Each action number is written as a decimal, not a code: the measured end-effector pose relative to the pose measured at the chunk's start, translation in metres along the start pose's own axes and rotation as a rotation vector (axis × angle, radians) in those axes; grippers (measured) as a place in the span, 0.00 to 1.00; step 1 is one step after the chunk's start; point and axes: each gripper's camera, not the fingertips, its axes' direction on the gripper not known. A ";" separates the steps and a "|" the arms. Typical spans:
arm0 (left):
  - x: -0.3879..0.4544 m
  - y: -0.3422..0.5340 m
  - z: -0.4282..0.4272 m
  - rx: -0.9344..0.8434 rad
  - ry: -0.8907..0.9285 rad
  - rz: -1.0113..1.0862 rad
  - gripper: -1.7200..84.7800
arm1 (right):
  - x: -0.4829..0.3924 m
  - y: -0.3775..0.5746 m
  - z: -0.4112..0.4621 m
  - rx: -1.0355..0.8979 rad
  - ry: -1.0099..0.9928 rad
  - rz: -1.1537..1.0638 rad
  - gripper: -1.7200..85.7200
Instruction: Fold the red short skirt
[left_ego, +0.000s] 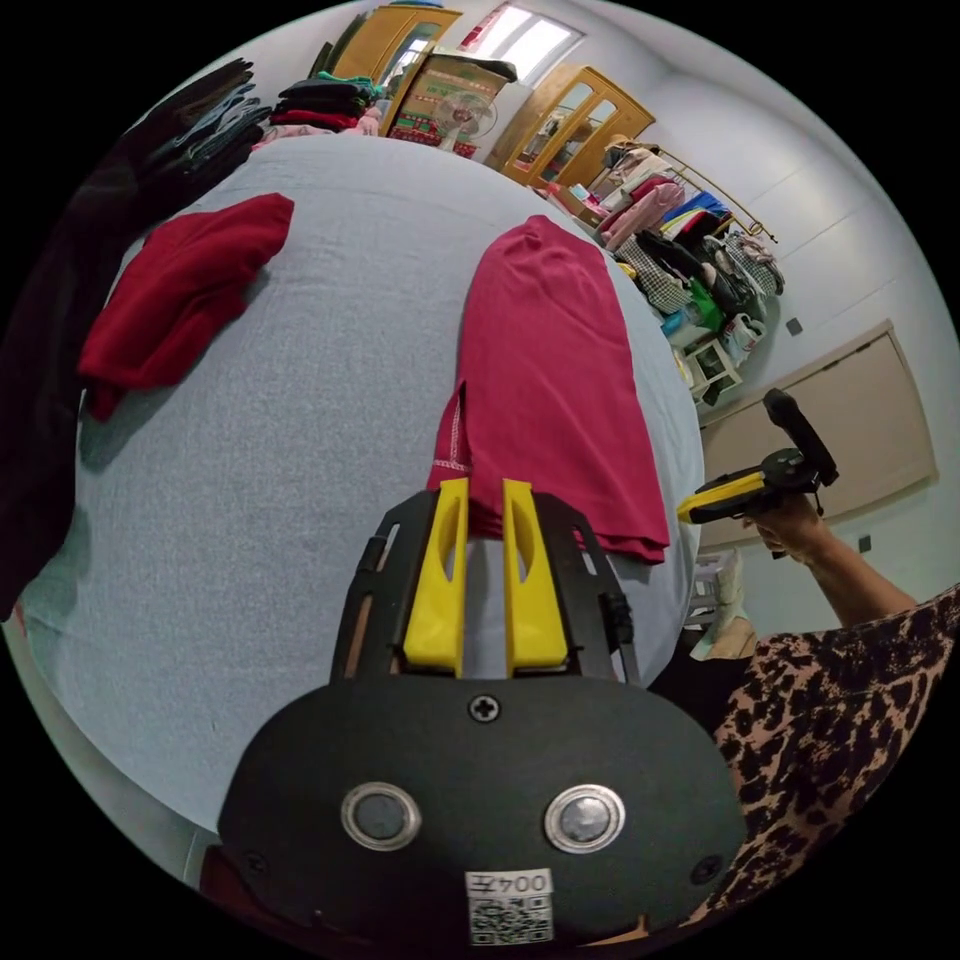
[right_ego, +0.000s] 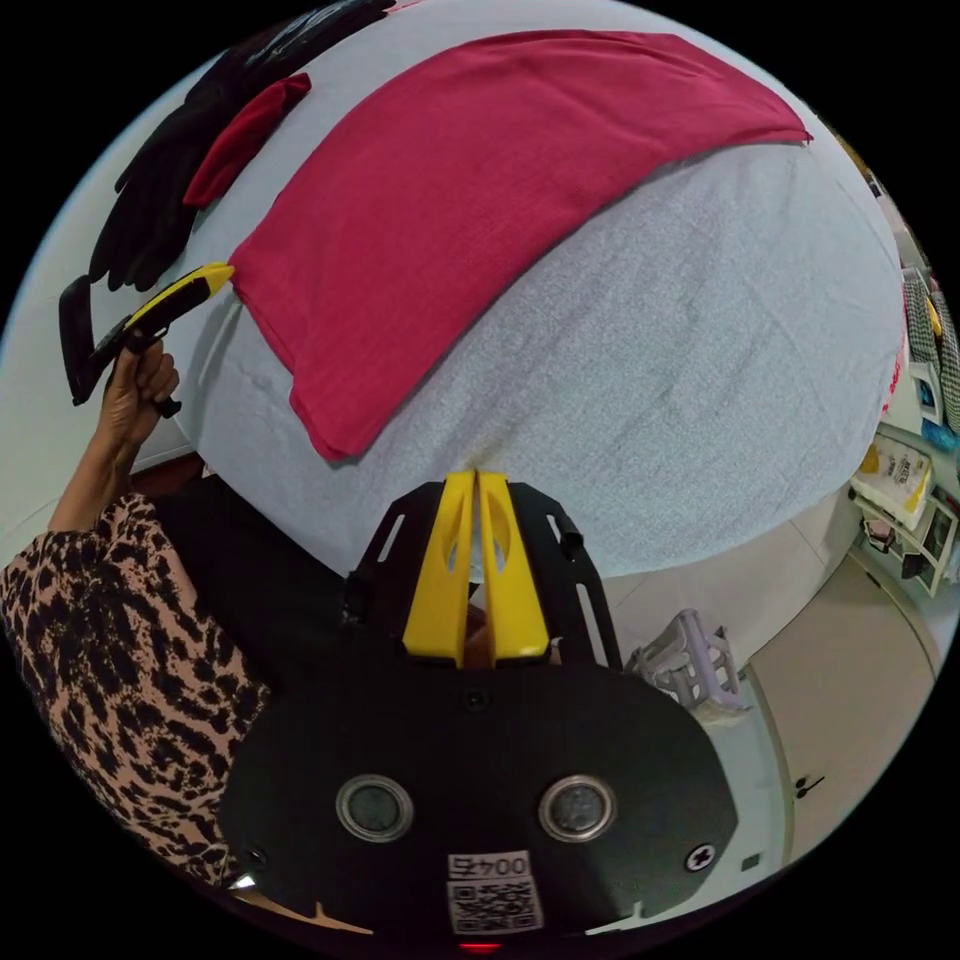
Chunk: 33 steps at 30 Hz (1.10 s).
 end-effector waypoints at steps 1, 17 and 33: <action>-0.003 -0.002 -0.005 0.008 0.004 -0.006 0.06 | -0.003 0.001 0.000 0.002 0.017 -0.004 0.01; -0.091 -0.027 -0.057 -0.033 0.059 -0.177 0.04 | -0.003 0.013 0.004 0.024 0.044 -0.001 0.01; -0.241 0.005 -0.087 0.032 0.808 -0.775 0.12 | 0.010 0.015 0.005 0.022 -0.001 0.007 0.01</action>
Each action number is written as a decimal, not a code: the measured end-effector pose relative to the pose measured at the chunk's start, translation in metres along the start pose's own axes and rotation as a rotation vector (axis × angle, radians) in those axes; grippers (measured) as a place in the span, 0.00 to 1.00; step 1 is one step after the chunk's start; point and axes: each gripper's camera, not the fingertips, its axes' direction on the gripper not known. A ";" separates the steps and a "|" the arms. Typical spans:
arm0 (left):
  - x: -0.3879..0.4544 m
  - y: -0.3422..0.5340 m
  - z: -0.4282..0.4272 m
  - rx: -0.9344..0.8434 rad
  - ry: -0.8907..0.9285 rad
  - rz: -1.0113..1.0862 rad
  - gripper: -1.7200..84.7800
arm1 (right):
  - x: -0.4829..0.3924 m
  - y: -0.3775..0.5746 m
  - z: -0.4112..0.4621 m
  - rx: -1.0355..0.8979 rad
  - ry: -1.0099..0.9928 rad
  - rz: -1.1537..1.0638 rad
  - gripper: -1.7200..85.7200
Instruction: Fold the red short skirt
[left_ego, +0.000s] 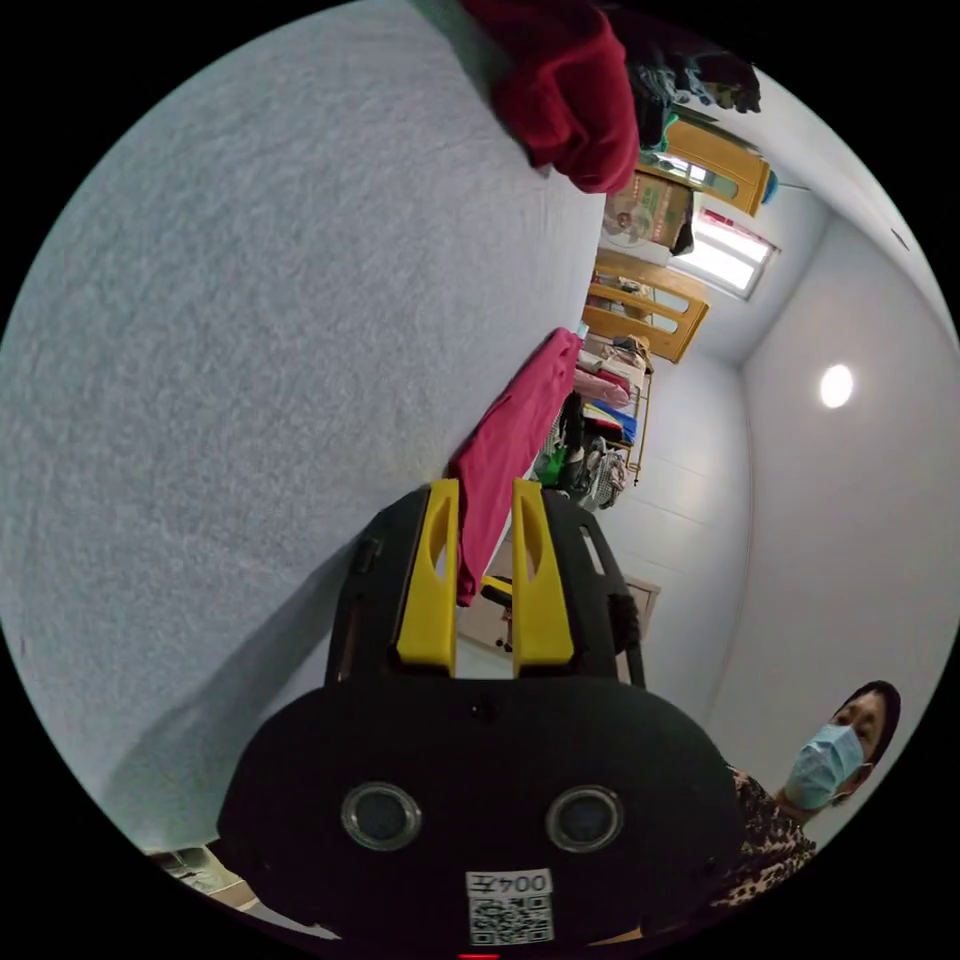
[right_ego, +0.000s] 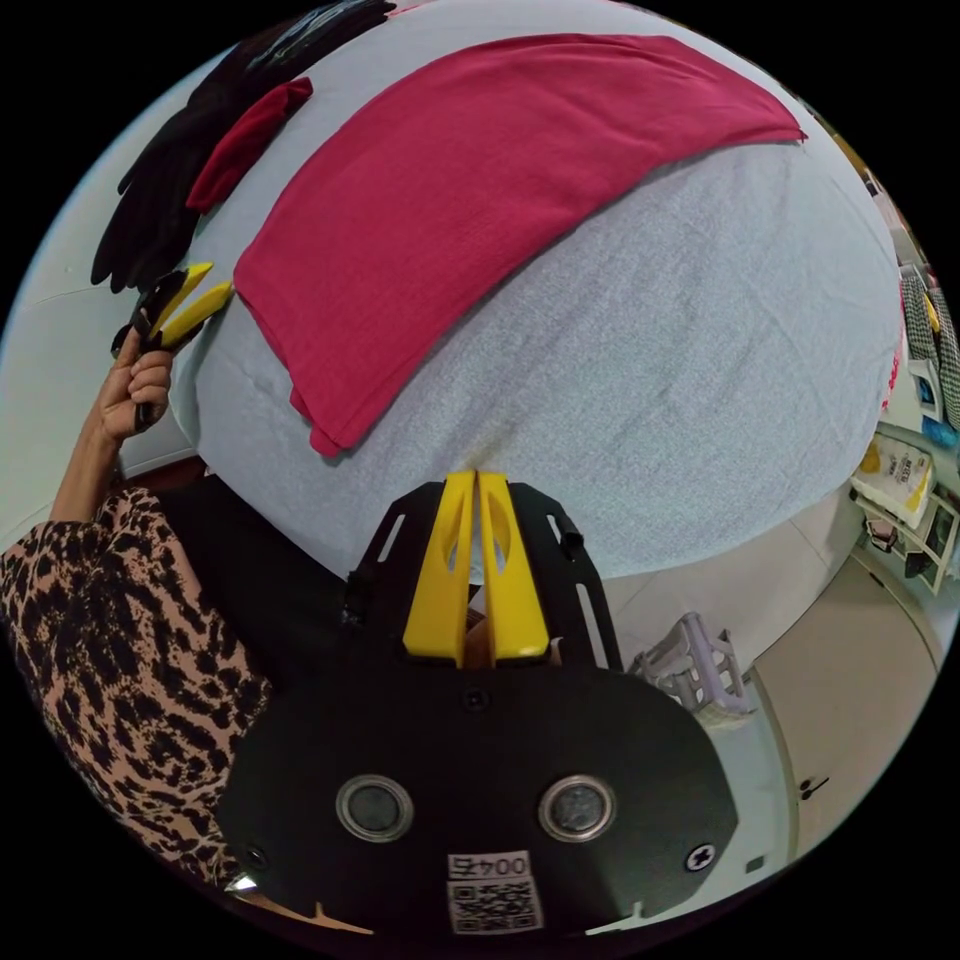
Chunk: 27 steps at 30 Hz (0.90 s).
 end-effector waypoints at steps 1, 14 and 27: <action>0.003 -0.003 -0.003 0.003 -0.001 -0.002 0.12 | 0.001 0.000 0.000 0.001 -0.002 0.001 0.01; 0.037 -0.029 -0.019 -0.048 -0.103 -0.028 0.15 | 0.004 0.002 0.005 0.019 -0.015 0.020 0.01; 0.055 -0.041 -0.023 -0.003 -0.125 0.016 0.10 | -0.002 -0.005 0.016 -0.013 -0.001 0.036 0.01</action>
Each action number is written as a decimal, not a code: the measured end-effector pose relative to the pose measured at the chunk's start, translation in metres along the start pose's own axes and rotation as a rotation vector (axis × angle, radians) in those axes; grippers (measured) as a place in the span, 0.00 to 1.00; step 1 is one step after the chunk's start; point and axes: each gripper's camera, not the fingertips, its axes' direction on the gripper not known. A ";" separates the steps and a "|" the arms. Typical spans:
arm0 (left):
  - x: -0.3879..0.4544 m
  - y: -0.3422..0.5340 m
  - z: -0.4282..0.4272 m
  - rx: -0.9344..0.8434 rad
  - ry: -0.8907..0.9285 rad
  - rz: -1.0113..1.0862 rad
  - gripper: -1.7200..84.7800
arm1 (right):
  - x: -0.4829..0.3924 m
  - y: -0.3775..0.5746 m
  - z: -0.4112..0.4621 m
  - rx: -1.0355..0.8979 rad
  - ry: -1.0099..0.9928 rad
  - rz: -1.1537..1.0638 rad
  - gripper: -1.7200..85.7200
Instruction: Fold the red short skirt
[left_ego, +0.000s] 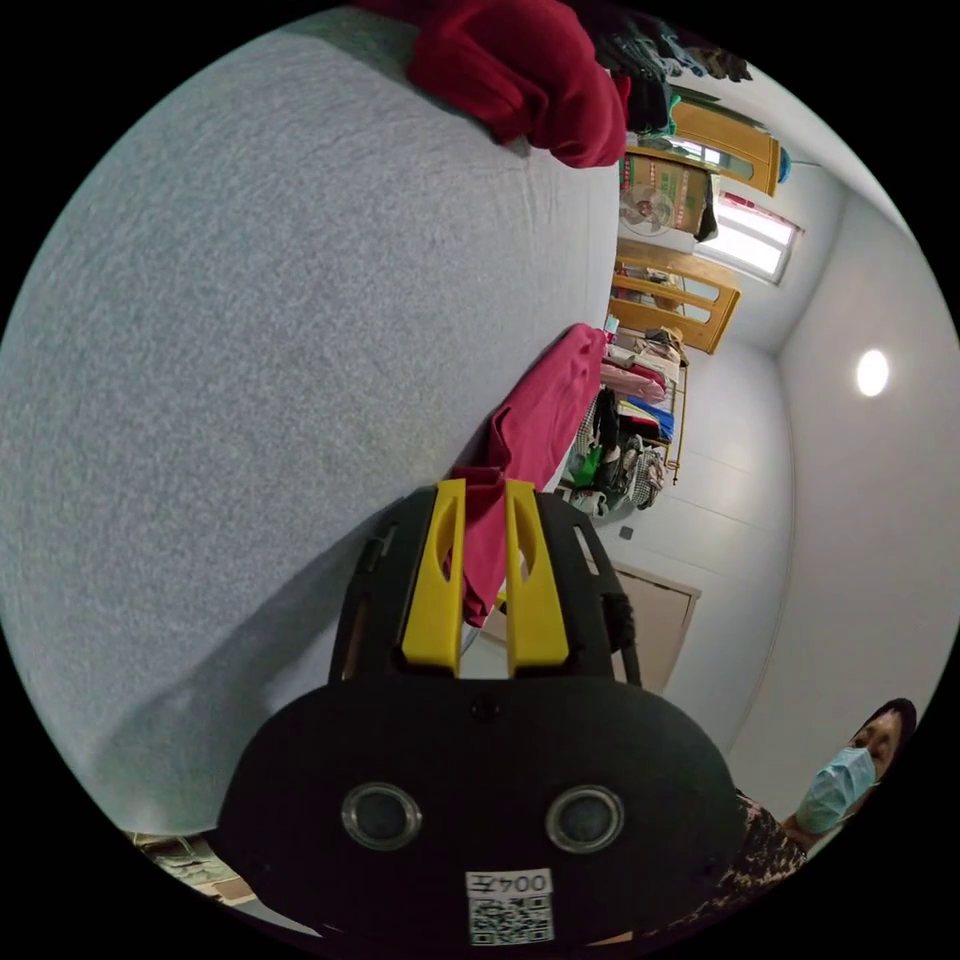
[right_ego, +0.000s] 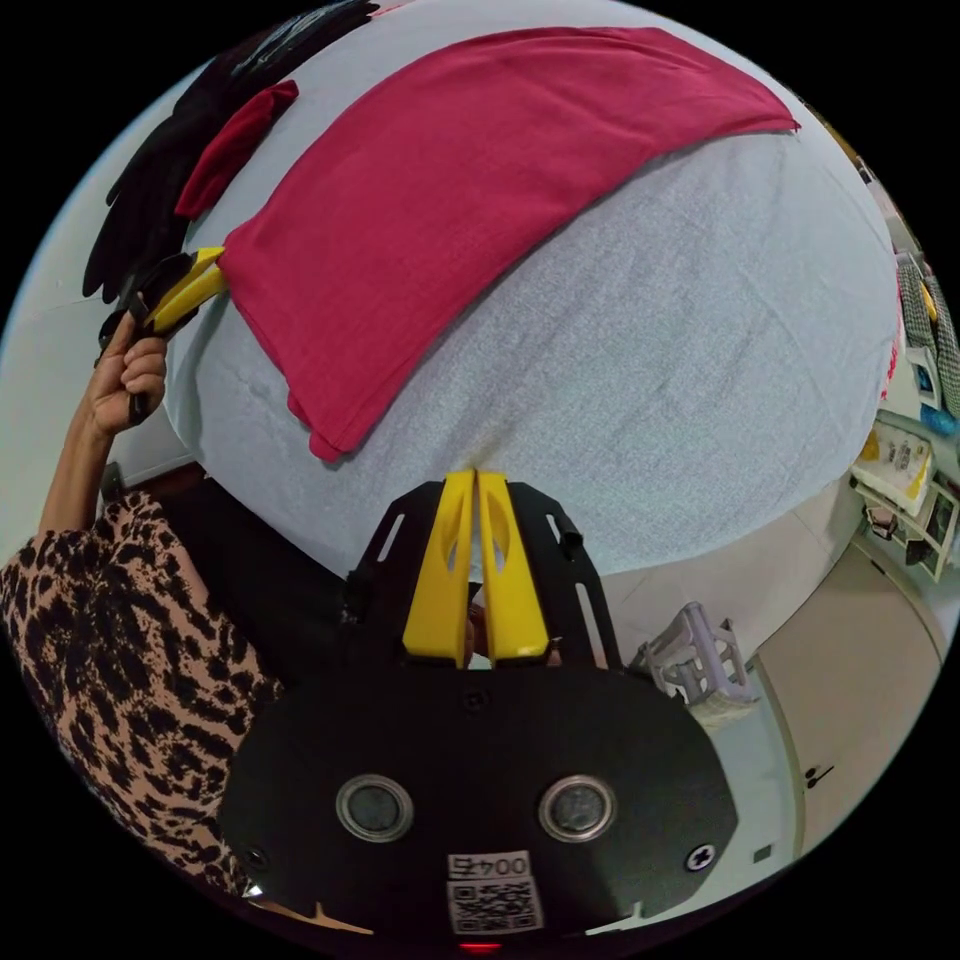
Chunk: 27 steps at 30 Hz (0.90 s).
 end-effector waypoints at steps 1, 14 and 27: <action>0.001 0.001 -0.001 0.004 -0.004 0.006 0.09 | -0.004 -0.002 0.001 -0.007 0.021 -0.017 0.01; 0.003 0.013 0.007 -0.016 0.000 0.036 0.10 | -0.024 -0.002 0.022 -0.020 0.070 -0.034 0.01; -0.006 0.035 0.016 -0.027 0.053 0.103 0.11 | -0.035 0.012 0.051 0.008 0.073 0.005 0.01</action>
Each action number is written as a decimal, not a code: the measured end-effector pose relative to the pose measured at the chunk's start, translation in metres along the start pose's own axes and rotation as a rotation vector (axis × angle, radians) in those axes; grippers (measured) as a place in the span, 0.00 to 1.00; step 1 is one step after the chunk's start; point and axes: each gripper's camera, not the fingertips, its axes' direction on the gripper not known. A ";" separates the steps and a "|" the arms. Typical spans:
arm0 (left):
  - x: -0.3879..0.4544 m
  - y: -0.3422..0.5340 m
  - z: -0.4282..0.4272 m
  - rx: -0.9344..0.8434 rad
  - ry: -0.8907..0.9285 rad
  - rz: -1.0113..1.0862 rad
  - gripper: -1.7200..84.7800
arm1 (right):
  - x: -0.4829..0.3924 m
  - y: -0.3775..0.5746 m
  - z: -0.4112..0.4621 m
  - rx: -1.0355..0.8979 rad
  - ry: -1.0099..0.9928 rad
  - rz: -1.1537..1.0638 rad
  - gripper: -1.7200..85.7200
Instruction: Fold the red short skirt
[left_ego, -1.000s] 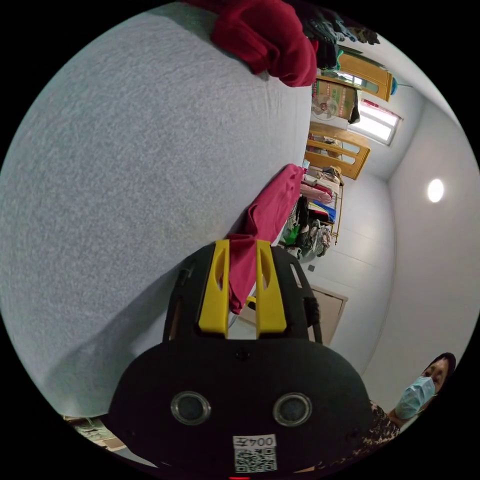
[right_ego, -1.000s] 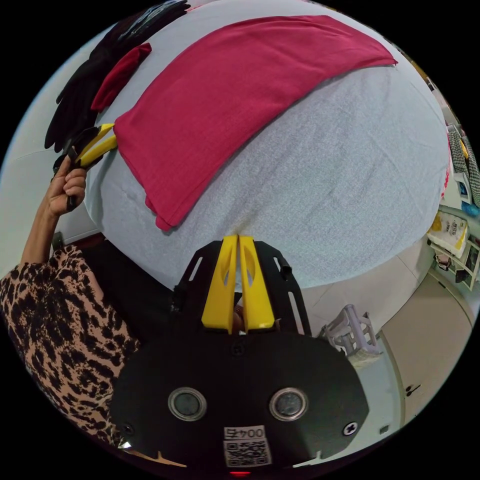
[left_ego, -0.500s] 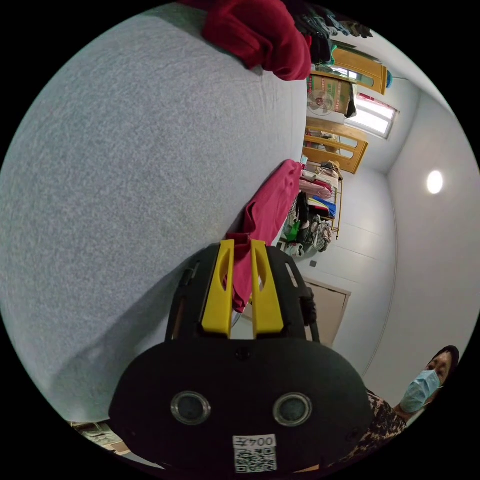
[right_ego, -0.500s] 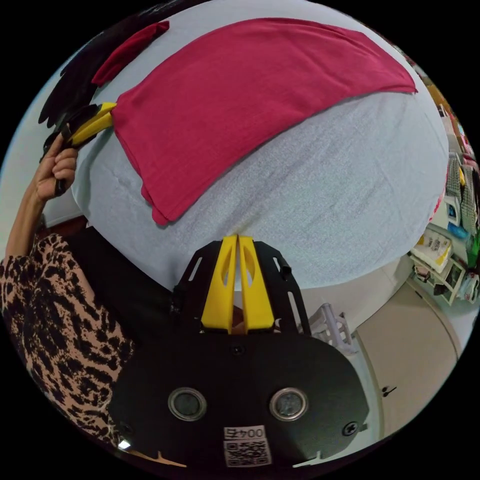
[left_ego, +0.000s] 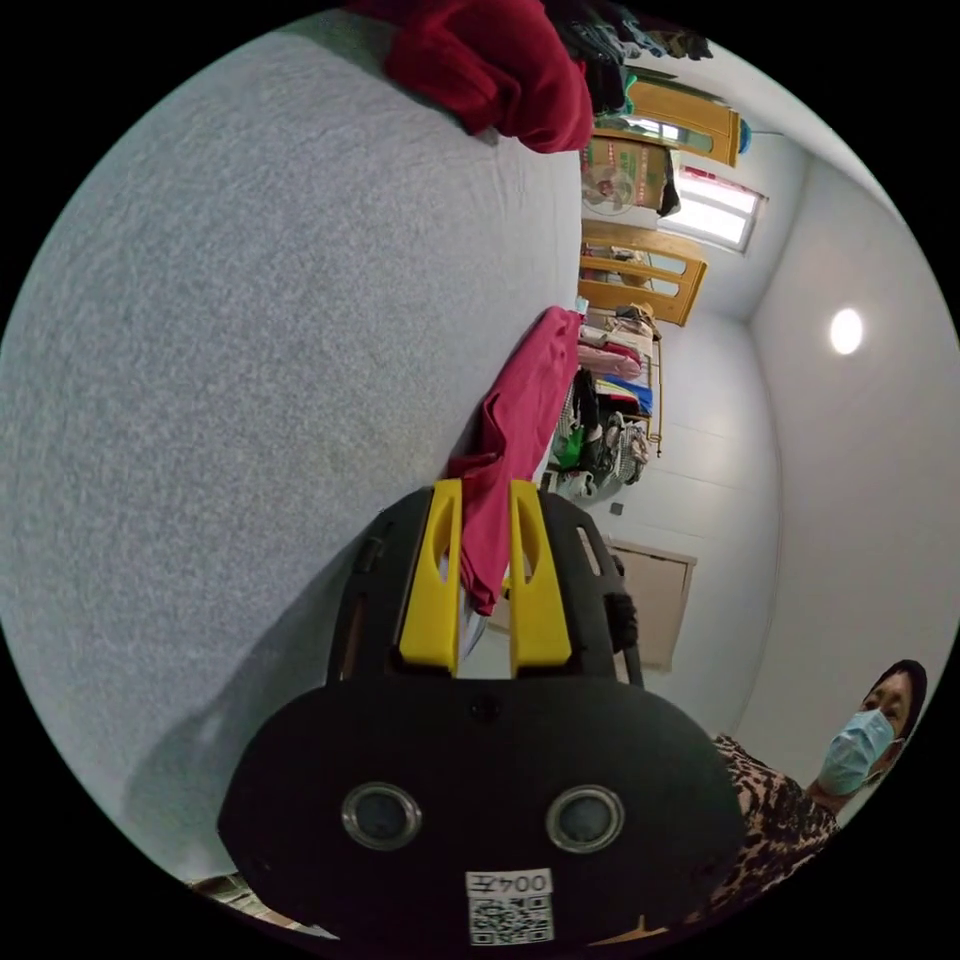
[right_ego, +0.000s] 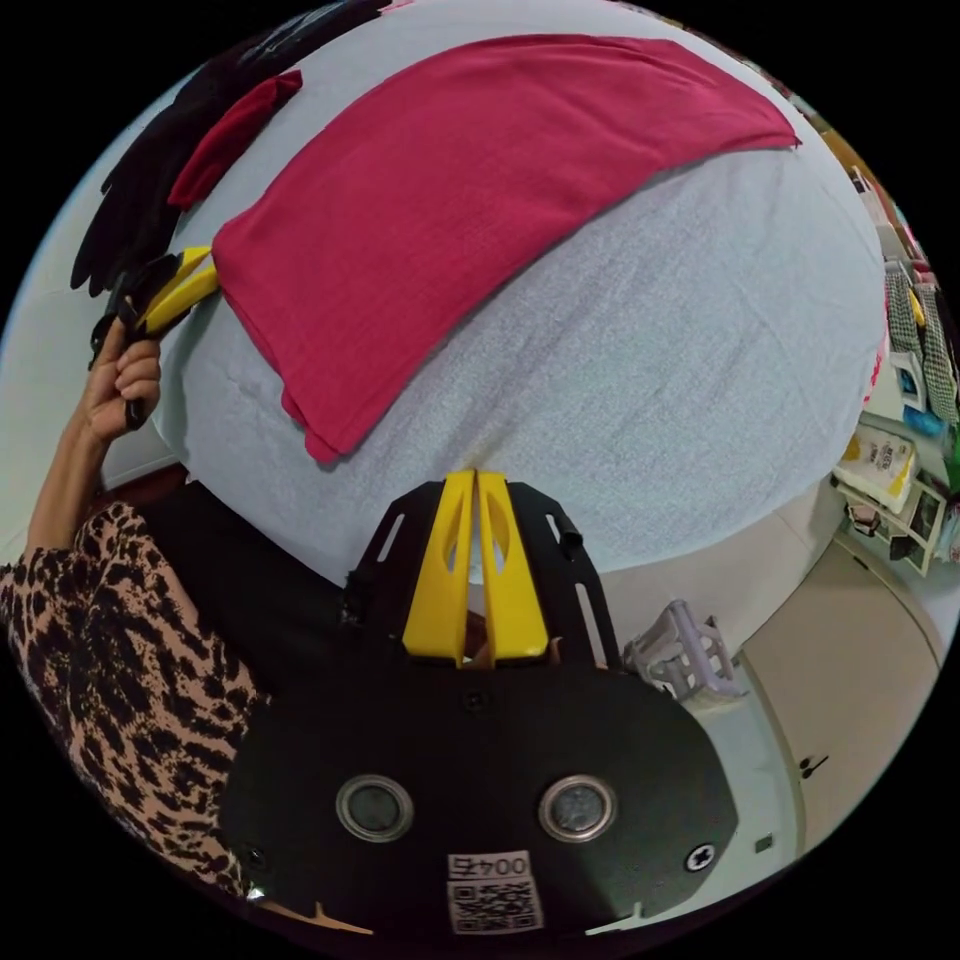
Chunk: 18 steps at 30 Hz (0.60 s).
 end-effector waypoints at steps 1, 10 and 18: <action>0.004 0.002 0.002 -0.014 -0.022 0.024 0.11 | -0.001 0.002 0.003 0.004 -0.005 0.007 0.01; 0.036 0.015 0.024 -0.089 -0.218 0.228 0.11 | -0.023 0.031 0.031 0.109 0.023 0.131 0.01; 0.027 0.018 0.032 -0.056 -0.172 0.166 0.06 | -0.029 0.059 0.059 0.192 -0.072 0.187 0.01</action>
